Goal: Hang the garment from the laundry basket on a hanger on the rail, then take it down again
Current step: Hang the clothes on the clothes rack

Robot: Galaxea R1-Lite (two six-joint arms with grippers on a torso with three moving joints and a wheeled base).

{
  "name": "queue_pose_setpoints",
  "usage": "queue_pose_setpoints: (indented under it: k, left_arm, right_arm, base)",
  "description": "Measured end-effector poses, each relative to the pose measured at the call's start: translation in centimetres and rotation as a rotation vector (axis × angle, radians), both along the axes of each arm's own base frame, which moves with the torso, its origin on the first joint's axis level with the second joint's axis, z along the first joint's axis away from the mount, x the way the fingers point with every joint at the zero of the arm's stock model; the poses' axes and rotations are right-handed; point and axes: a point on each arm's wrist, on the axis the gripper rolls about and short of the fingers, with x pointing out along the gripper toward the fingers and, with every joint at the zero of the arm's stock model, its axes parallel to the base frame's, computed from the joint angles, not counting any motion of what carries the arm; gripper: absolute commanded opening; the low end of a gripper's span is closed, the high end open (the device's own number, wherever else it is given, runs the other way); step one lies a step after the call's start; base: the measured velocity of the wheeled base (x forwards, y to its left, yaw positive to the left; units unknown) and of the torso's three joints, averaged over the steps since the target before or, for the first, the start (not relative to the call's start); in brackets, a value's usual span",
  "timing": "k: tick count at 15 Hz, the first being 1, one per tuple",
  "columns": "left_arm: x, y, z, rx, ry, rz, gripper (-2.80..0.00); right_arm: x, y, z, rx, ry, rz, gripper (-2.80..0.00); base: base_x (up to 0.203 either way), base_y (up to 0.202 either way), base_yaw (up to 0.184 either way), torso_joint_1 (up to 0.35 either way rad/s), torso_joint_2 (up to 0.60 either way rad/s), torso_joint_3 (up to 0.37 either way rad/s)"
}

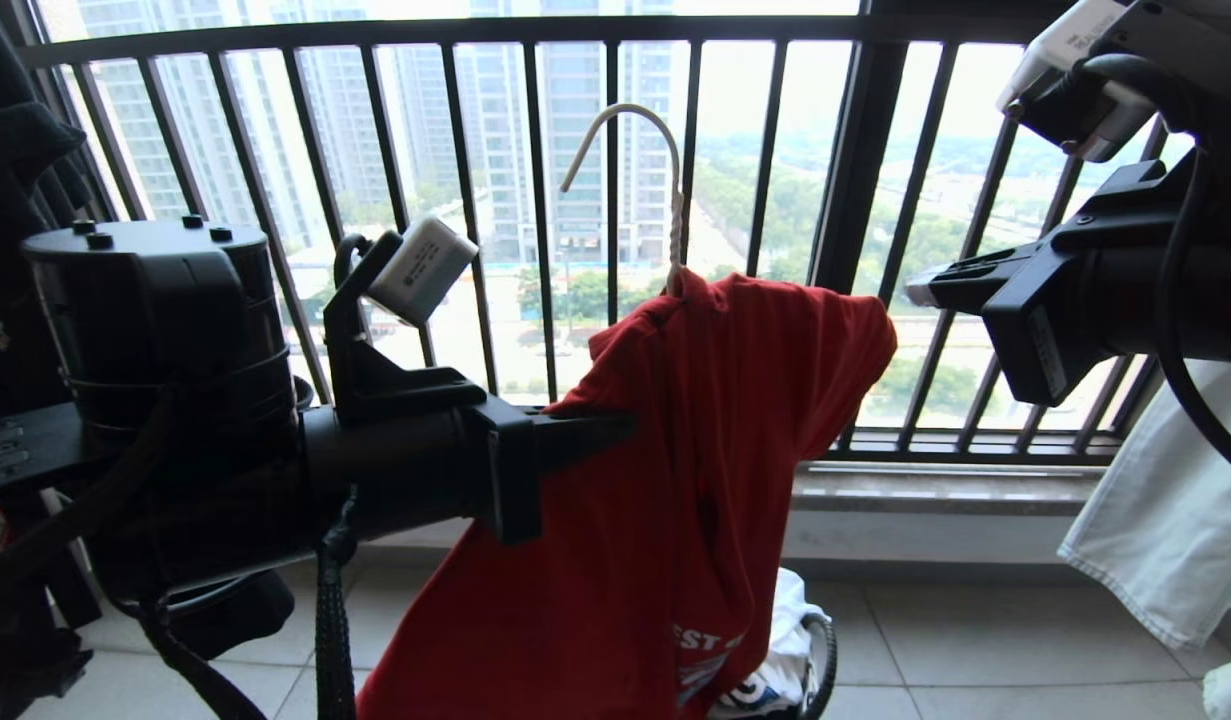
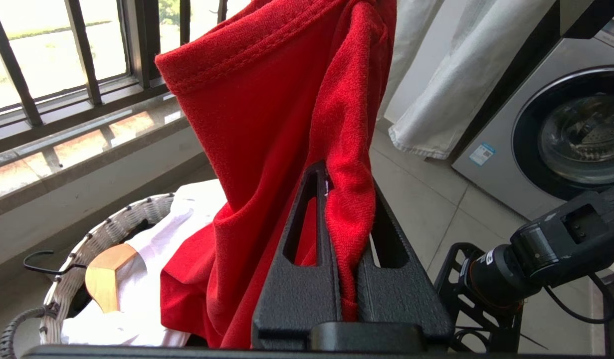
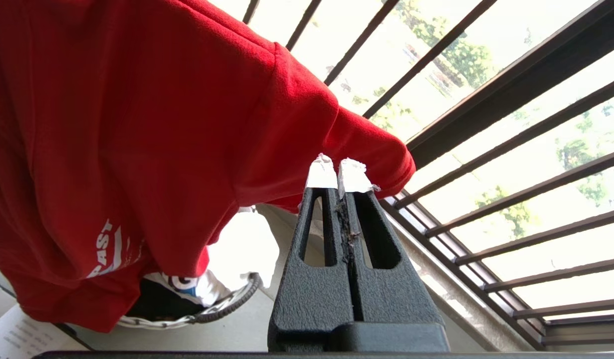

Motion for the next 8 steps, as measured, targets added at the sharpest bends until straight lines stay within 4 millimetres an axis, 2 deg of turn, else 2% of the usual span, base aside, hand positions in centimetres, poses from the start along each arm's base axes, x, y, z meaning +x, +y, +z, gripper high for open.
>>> queue_pose_setpoints:
  k: [3, 4, 8]
  left_arm:
    - [-1.0, 0.7, 0.2, 0.030, 0.042, -0.051, -2.80]
    - [-1.2, 0.8, 0.3, 0.032, 0.046, -0.068, -2.80]
    - [-1.8, 1.2, 0.5, 0.037, 0.055, -0.118, -2.80]
  right_arm:
    - [0.1, 0.1, 0.0, -0.005, -0.001, 0.013, -2.80]
    - [0.0, 0.0, 0.1, 0.001, -0.006, 0.024, 0.00]
    - [-0.2, -0.4, 1.9, 0.075, -0.090, 0.067, 0.00]
  base:
    - [0.000, 0.000, 0.000, 0.000, 0.00, 0.000]
    - [0.000, 0.000, 0.000, 0.000, 0.00, 0.000]
    - [0.000, 0.000, 0.000, 0.000, 0.00, 0.000]
